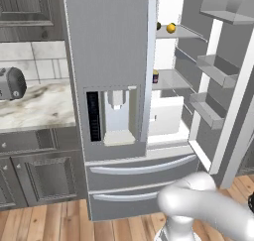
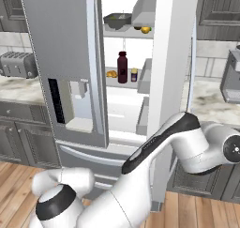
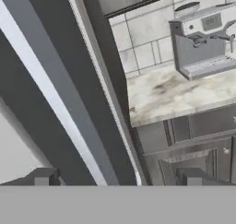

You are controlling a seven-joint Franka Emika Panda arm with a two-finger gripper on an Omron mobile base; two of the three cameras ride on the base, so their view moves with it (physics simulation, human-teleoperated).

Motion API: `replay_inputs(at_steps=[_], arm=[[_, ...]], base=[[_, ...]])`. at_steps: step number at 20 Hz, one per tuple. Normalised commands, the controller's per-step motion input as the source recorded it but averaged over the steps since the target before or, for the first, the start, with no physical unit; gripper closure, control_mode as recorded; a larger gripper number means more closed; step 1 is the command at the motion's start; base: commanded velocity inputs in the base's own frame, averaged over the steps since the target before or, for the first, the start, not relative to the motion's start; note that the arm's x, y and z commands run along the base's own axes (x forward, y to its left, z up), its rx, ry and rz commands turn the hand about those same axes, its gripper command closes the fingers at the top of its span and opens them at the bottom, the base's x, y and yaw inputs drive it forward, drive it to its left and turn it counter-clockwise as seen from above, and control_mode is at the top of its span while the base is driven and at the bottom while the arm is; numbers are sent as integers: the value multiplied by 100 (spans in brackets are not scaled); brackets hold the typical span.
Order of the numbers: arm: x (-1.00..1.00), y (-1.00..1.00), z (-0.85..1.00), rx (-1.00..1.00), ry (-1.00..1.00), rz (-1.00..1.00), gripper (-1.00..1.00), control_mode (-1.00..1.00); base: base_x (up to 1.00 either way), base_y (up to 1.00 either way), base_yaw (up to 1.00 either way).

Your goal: Place the tupperware on the top shelf of the fridge. Make space for the tupperware among the existing items by rearranging them on the shelves if needed. Close the fridge door when finished.

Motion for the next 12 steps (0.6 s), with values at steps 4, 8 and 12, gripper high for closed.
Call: replay_inputs(at_steps=[4,8,12], arm=[[91,-27,-18,2,0,14,-100,-100],[77,57,-21,0,-1,16,-100,-100],[95,86,-12,5,-1,14,-100,-100]], base=[[0,0,0],[0,0,0],[0,0,0]])
